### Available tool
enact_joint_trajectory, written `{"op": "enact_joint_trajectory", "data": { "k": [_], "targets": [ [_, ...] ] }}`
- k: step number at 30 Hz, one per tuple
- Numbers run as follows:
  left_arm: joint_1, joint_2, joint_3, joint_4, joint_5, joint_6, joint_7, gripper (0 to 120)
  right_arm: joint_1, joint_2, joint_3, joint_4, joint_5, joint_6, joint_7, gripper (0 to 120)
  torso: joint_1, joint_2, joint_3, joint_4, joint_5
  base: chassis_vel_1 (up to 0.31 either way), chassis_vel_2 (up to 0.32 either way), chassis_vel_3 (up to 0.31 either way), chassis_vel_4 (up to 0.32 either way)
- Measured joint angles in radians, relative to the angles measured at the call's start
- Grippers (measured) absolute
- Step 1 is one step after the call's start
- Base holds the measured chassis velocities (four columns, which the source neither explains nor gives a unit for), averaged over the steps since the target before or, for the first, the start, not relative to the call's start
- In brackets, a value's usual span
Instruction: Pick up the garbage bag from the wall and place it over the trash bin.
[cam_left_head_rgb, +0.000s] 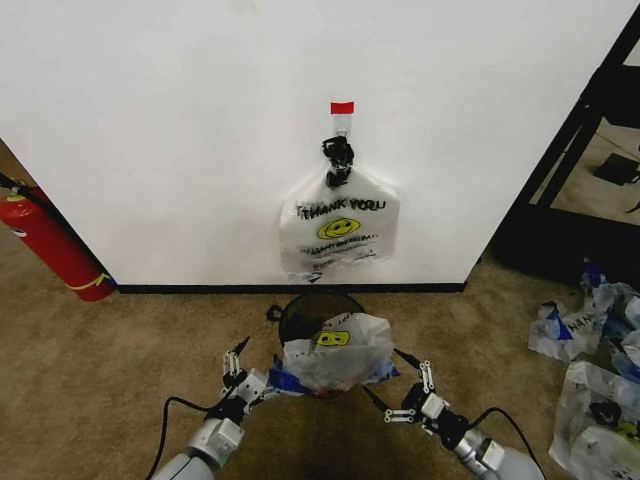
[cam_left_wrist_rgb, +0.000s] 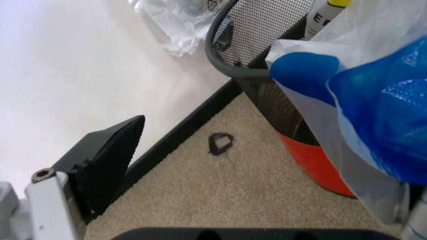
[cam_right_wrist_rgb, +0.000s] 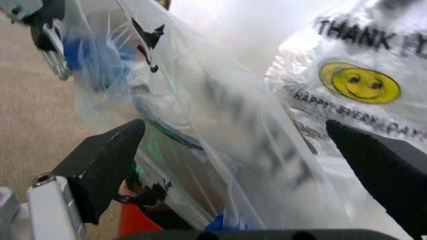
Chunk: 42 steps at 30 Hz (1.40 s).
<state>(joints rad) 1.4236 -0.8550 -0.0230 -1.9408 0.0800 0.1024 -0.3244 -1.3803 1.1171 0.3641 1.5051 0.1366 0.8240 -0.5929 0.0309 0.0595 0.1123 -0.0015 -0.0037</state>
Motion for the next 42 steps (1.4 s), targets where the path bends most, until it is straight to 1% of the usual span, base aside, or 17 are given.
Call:
{"op": "enact_joint_trajectory", "data": {
  "k": [5, 10, 12, 15, 16, 17, 22, 25, 31, 33, 38, 42],
  "targets": [
    [-0.003, 0.006, 0.009, 0.001, -0.002, 0.001, 0.0, 100, 0.045, -0.007, -0.016, -0.005, -0.049, 0.0, 0.008, 100, 0.0, 0.0, 0.0, 0.0, 0.0, 0.0, 0.0, 0.0, 0.0],
    [-0.012, 0.009, 0.025, 0.005, -0.003, 0.003, 0.0, 100, 0.096, -0.022, -0.062, 0.002, -0.031, -0.025, 0.052, 100, 0.0, 0.0, 0.0, -0.0001, 0.0, 0.0, 0.0, 0.0, 0.0],
    [-0.018, 0.009, 0.032, 0.012, -0.001, 0.003, 0.0, 100, 0.129, -0.03, -0.102, 0.01, 0.036, -0.064, 0.079, 100, 0.0, 0.0, 0.0, -0.0002, 0.0, 0.0, 0.0, 0.0, 0.0],
    [-0.024, 0.003, 0.04, 0.029, 0.011, 0.003, 0.0, 100, 0.181, -0.039, -0.177, 0.018, 0.179, -0.124, 0.111, 100, 0.0, 0.0, 0.0, 0.0002, 0.0001, 0.0, 0.0, 0.0, 0.0],
    [-0.024, 0.003, 0.04, 0.029, 0.011, 0.003, 0.0, 100, 0.181, -0.039, -0.177, 0.018, 0.179, -0.124, 0.111, 100, 0.0, 0.0, 0.0, 0.0002, 0.0001, 0.0, 0.0, 0.0, 0.0],
    [-0.027, 0.001, 0.043, 0.037, 0.019, 0.002, 0.0, 100, 0.197, -0.042, -0.2, 0.019, 0.224, -0.142, 0.125, 100, 0.0, 0.0, 0.0, 0.0001, 0.0001, 0.0, 0.0, 0.0, 0.0],
    [-0.034, -0.013, 0.053, 0.08, 0.042, -0.007, 0.0, 100, 0.273, -0.045, -0.282, -0.006, 0.362, -0.196, 0.198, 100, 0.0, 0.0, 0.0, 0.0, 0.0001, 0.0, 0.0, 0.0, 0.0],
    [-0.038, -0.02, 0.057, 0.091, 0.045, -0.01, 0.0, 100, 0.309, -0.035, -0.313, -0.034, 0.397, -0.21, 0.229, 100, 0.0, 0.0, 0.0, -0.0001, -0.0002, 0.0, 0.0, 0.0, 0.0],
    [-0.05, -0.029, 0.069, 0.105, 0.049, -0.011, 0.0, 100, 0.396, 0.015, -0.388, -0.126, 0.435, -0.235, 0.321, 100, 0.0, 0.0, 0.0, -0.0002, 0.0, 0.0, 0.0, 0.0, 0.0],
    [-0.05, -0.03, 0.07, 0.106, 0.049, -0.011, 0.0, 100, 0.405, 0.022, -0.395, -0.136, 0.435, -0.236, 0.329, 100, 0.0, 0.0, 0.0, 0.0, 0.0, 0.0, 0.0, 0.0, 0.0],
    [-0.045, -0.032, 0.072, 0.104, 0.061, -0.014, 0.001, 100, 0.465, 0.073, -0.424, -0.203, 0.407, -0.251, 0.404, 100, 0.0, 0.0, 0.0, -0.0001, 0.0001, 0.0, 0.0, 0.0, 0.0],
    [-0.041, -0.03, 0.071, 0.1, 0.071, -0.018, 0.004, 100, 0.477, 0.083, -0.428, -0.213, 0.401, -0.258, 0.431, 100, 0.0, 0.0, 0.0, 0.0001, -0.0001, 0.0, 0.0, 0.0, 0.0]
  ]
}}
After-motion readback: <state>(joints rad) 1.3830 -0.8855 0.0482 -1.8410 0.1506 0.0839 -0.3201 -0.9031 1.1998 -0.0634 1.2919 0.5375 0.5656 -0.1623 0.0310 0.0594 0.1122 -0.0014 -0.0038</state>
